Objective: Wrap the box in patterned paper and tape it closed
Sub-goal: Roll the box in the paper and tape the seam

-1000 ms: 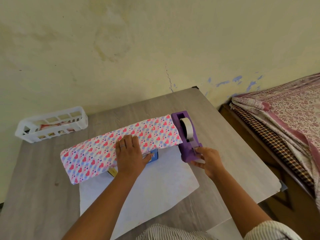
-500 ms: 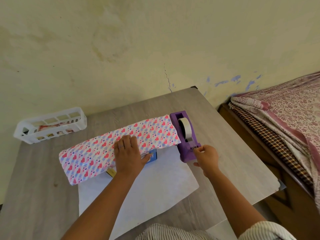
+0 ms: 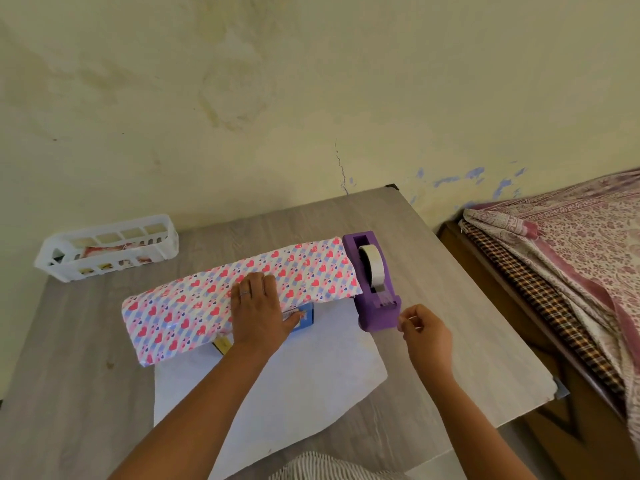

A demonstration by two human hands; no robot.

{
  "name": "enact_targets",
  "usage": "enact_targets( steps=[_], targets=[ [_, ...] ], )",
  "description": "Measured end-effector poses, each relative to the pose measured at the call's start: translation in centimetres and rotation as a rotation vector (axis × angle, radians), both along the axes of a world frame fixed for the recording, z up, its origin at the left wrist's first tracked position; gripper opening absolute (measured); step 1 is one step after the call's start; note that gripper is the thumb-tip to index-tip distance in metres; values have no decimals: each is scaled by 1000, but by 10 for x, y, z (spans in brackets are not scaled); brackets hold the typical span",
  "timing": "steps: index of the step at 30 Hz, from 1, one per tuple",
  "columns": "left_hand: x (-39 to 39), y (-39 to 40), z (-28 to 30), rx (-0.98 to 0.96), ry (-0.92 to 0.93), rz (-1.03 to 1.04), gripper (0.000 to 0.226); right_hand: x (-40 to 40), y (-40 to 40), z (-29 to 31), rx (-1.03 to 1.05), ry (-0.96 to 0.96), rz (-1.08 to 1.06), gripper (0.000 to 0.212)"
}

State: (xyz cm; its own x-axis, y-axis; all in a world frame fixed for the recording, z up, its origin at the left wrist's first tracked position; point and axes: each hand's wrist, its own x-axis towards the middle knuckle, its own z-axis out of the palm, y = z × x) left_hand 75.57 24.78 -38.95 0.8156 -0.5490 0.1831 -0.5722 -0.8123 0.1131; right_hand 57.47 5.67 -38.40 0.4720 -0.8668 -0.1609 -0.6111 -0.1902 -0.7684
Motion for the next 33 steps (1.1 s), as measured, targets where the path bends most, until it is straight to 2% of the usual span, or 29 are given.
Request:
enact_targets(
  steps=[4, 8, 9, 12, 18, 21, 24, 29, 33],
  targets=[
    [2, 3, 18, -1, 108, -22, 85, 9, 14, 24, -88, -100, 103, 17],
    [10, 21, 37, -76, 243, -66, 73, 22, 30, 49, -115, -186, 299, 50],
    [11, 28, 41, -71, 245, -61, 73, 25, 35, 55, -107, -204, 332, 48],
    [12, 53, 50, -94, 214, 0, 73, 35, 53, 63, -31, -271, 360, 20],
    [9, 91, 48, -153, 267, 9, 46, 53, 85, 71, 165, -360, 347, 17],
    [4, 98, 44, -165, 306, -30, 47, 62, 102, 71, 254, -362, 364, 9],
    [7, 104, 43, -143, 325, -76, 47, 71, 120, 65, 364, -351, 409, 21],
    [17, 113, 39, -118, 365, -126, 44, 83, 155, 43, 612, -356, 328, 19],
    [18, 115, 35, -161, 376, -115, 45, 94, 180, 25, 689, -343, 282, 19]
  ],
)
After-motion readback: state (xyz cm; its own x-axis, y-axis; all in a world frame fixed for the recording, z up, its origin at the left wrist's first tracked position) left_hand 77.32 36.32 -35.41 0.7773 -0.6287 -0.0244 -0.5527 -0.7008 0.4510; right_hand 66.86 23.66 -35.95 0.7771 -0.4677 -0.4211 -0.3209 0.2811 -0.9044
